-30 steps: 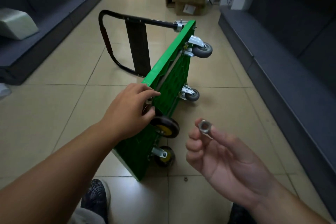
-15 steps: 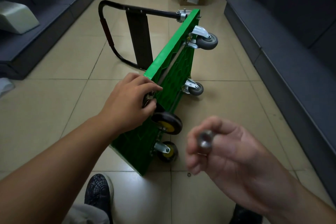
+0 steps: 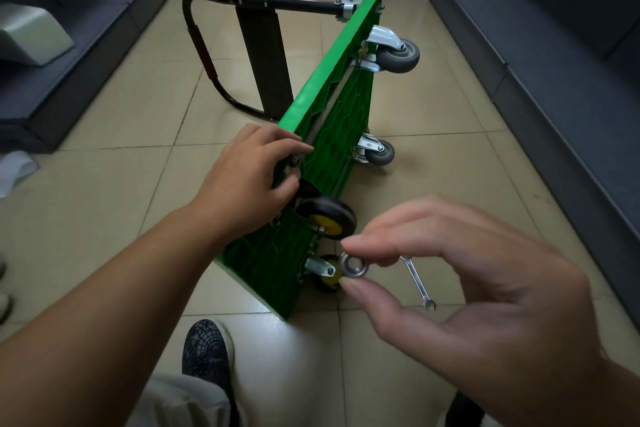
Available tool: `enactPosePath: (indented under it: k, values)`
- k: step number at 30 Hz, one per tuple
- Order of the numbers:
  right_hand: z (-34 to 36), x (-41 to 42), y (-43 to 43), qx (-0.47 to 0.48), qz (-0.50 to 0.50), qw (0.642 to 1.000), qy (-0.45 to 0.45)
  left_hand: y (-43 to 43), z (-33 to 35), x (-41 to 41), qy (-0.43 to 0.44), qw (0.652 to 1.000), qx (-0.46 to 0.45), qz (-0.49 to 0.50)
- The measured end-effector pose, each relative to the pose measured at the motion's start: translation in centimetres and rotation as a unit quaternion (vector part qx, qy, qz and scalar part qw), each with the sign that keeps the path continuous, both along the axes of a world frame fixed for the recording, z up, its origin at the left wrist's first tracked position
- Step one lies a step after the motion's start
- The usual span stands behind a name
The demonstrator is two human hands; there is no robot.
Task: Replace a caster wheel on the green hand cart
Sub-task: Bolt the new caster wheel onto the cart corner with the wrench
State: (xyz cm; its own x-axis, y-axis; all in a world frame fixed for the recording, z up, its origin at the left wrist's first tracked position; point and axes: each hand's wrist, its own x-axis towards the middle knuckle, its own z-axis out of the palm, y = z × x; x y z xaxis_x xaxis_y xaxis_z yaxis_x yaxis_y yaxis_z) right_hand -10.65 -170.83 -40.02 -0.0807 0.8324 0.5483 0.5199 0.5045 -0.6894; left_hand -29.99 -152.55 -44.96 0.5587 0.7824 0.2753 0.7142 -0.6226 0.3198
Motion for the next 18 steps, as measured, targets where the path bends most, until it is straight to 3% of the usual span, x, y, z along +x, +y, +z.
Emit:
enactPosePath:
  k: [4,7,10,13,16,18]
  values:
    - [-0.3,0.1,0.3,0.007,0.003,1.0,0.016,0.2,0.0,-0.3,-0.003,1.0,-0.004,0.004]
    - [-2.6,-1.1,0.7,-0.053,-0.015,0.986,0.159,0.0,0.0,-0.6,-0.02,1.0,-0.019,0.014]
    - [-7.0,-3.5,1.5,-0.202,-0.059,0.922,0.325,-0.4,-0.2,-1.3,-0.041,0.996,-0.057,0.055]
    - [-12.0,-5.4,3.2,-0.336,-0.115,0.855,0.377,-0.6,-0.7,-2.0,-0.015,0.974,-0.165,0.152]
    - [-14.6,-7.1,5.2,-0.388,-0.161,0.798,0.431,-0.5,-1.2,-2.1,-0.078,0.936,-0.276,0.204]
    - [-15.3,-8.4,6.4,-0.386,-0.186,0.765,0.481,-0.5,-1.3,-2.0,-0.082,0.936,-0.28,0.195]
